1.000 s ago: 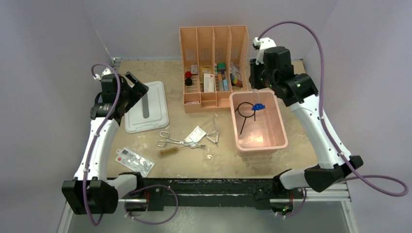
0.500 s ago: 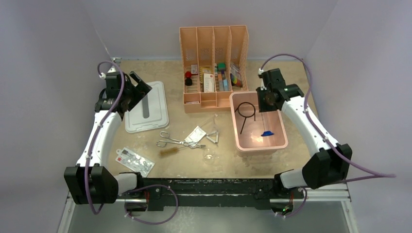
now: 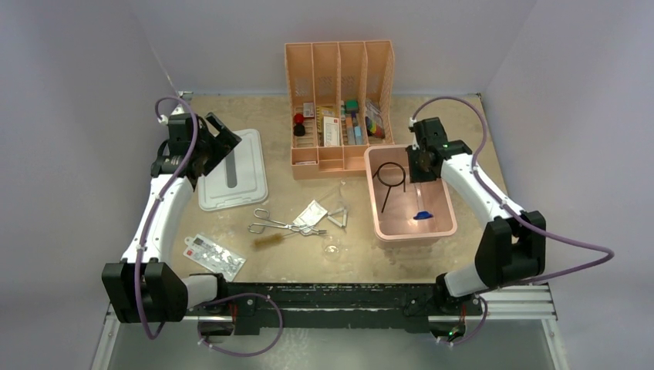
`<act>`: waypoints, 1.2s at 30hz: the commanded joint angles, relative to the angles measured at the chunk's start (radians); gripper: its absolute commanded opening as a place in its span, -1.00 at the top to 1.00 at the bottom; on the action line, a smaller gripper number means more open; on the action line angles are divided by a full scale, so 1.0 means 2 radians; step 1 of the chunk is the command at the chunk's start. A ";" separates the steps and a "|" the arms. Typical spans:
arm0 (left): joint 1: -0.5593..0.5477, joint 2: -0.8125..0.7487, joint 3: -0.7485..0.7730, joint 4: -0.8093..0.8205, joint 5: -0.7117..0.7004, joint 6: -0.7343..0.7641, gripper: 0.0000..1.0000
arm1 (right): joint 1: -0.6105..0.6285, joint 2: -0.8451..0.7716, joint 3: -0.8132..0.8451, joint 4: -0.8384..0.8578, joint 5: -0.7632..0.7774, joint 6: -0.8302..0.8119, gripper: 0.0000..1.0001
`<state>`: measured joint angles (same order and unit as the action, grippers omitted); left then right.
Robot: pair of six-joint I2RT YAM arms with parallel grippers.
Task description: Organize the chemistry lab equipment
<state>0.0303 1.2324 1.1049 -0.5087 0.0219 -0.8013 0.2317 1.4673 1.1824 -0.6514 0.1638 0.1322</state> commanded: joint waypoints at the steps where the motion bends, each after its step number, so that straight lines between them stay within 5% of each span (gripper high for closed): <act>1: -0.002 0.003 0.018 0.030 -0.004 0.003 -0.75 | -0.007 0.013 -0.015 0.029 -0.003 -0.008 0.69; 17: -0.002 0.008 0.013 0.035 -0.002 0.013 -0.75 | -0.011 0.051 -0.050 0.084 0.015 0.005 0.58; 36: -0.002 0.000 0.030 0.013 -0.003 0.029 -0.75 | -0.010 0.023 -0.054 0.096 0.040 0.013 0.21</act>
<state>0.0303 1.2503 1.1110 -0.4950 0.0219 -0.7715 0.2146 1.5761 1.0225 -0.4496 0.2173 0.1371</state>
